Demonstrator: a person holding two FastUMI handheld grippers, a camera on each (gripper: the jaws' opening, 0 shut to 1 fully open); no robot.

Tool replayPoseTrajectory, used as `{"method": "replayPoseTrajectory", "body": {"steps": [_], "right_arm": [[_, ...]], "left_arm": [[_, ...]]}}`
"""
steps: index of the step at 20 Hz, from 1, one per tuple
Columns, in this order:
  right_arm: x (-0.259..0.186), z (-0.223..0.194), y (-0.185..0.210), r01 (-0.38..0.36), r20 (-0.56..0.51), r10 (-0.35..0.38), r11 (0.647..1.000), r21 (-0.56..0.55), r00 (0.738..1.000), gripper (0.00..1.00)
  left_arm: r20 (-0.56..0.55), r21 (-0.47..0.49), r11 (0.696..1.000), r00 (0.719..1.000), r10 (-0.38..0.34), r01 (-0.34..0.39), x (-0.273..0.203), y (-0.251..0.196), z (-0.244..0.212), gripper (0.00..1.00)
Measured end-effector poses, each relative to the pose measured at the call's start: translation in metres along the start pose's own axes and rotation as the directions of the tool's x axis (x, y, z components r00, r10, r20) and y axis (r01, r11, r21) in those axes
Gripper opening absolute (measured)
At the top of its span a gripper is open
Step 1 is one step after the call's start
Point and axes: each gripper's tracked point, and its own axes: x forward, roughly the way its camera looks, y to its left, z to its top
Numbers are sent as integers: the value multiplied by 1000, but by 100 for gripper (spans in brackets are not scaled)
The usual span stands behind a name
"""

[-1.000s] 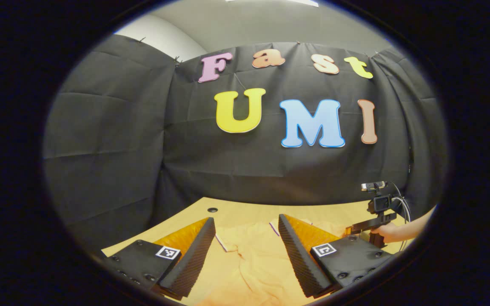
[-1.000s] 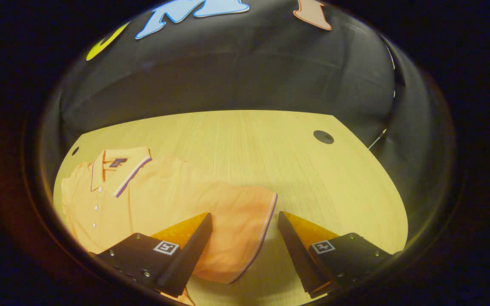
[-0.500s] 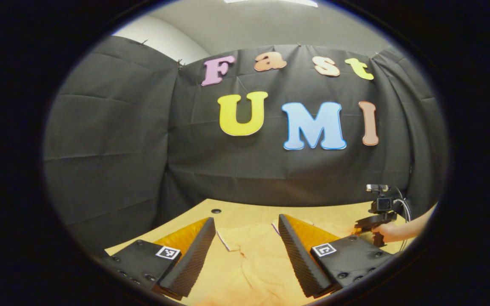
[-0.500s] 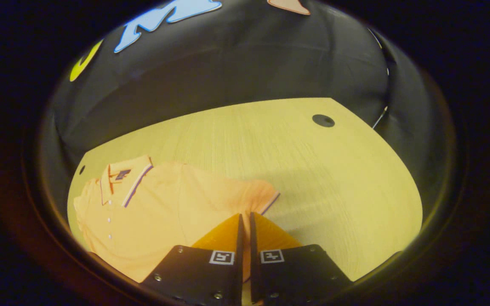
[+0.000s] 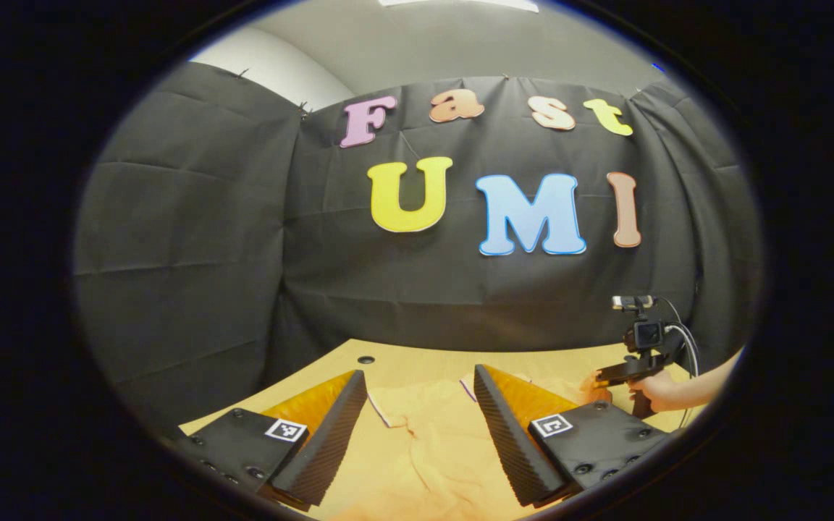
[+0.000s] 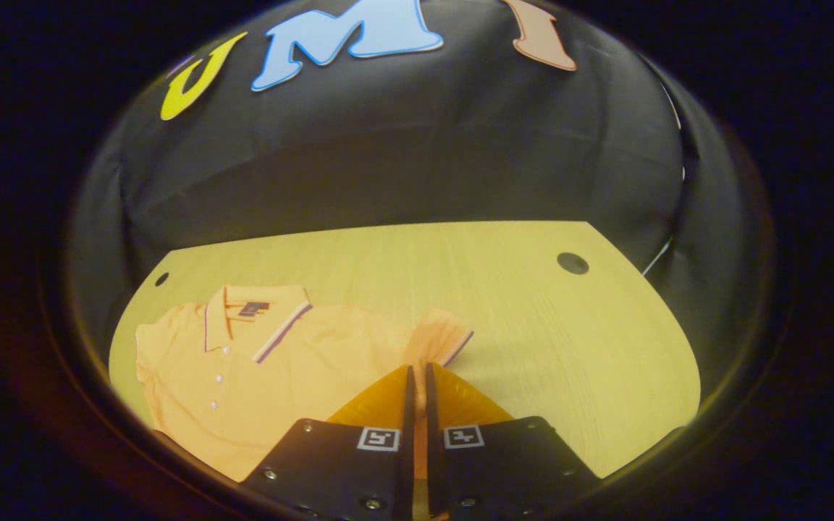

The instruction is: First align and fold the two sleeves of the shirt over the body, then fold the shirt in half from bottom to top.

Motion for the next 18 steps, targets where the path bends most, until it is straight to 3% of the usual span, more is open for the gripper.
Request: {"method": "replayPoseTrajectory", "body": {"steps": [3, 11, 18], "right_arm": [[-10, 10, 38, -61, 39, 65, 993, -97, 997, 8], [-7, -14, 106, -199, -32, 197, 965, -172, 980, 9], [-5, -33, 122, -232, -87, 217, 947, -222, 972, 12]], "left_arm": [[-4, -1, 1000, 1000, -7, 7, 2, 0, -2, 99], [-14, -18, 999, 999, 42, -42, -4, 26, -10, 99], [-39, -30, 998, 998, 58, -59, -1, 43, -21, 99]]}}
